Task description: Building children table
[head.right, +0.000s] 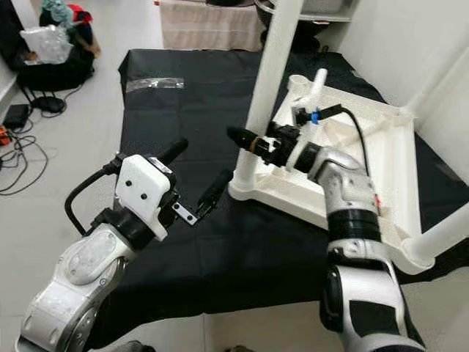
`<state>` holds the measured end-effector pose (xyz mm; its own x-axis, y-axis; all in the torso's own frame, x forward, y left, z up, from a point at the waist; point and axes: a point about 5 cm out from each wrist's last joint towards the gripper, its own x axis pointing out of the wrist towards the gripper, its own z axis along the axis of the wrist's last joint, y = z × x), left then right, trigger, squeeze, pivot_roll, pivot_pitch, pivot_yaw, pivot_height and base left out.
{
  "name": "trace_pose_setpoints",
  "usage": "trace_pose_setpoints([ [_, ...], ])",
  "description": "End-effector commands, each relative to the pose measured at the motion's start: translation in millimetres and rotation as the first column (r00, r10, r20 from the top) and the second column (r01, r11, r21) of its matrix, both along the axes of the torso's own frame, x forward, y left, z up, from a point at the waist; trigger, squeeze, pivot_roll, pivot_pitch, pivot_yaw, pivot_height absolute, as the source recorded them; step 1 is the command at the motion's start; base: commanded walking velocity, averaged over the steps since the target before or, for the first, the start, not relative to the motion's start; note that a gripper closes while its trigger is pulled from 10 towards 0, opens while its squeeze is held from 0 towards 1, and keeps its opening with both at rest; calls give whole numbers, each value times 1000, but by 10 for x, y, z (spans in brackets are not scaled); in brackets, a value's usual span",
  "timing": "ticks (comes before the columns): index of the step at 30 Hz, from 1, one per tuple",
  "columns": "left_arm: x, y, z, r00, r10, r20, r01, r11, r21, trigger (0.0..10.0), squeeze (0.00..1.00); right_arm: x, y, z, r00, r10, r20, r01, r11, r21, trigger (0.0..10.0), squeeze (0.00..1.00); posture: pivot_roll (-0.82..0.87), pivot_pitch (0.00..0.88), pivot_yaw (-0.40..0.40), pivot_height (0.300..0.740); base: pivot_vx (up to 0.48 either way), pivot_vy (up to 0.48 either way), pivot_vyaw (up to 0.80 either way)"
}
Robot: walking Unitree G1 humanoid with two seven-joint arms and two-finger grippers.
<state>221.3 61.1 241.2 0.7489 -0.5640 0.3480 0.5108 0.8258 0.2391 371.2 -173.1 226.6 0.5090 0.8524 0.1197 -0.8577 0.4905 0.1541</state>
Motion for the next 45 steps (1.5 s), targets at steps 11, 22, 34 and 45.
trace_pose_setpoints([
  [11, -15, 6, -27, 1000, 5, -8, -5, 1000, 13, 10000, 0, 38, 214, -81, 996, 90, 12, -89, 995, -33, 0, 0, 100, 66, -96, 740, 0, 0, 0],
  [22, -4, -10, -38, 1000, -3, -10, 3, 1000, 13, 10000, 0, 288, -283, -139, 619, -784, 43, 781, 608, -142, 0, 0, 76, 68, -84, 740, 0, 0, 0],
  [34, -1, -15, -27, 1000, -4, -8, 4, 1000, 15, 10000, 0, -151, -59, -286, 113, -994, 6, 982, 110, -153, 3294, 0, 82, 75, -88, 740, 0, 0, 0],
  [45, 1, -6, -33, 1000, 3, -11, -2, 1000, 14, 10000, 0, 58, 227, 64, 553, -826, 111, 833, 546, -89, 10000, 0, 77, 81, -89, 740, 0, 0, 0],
])
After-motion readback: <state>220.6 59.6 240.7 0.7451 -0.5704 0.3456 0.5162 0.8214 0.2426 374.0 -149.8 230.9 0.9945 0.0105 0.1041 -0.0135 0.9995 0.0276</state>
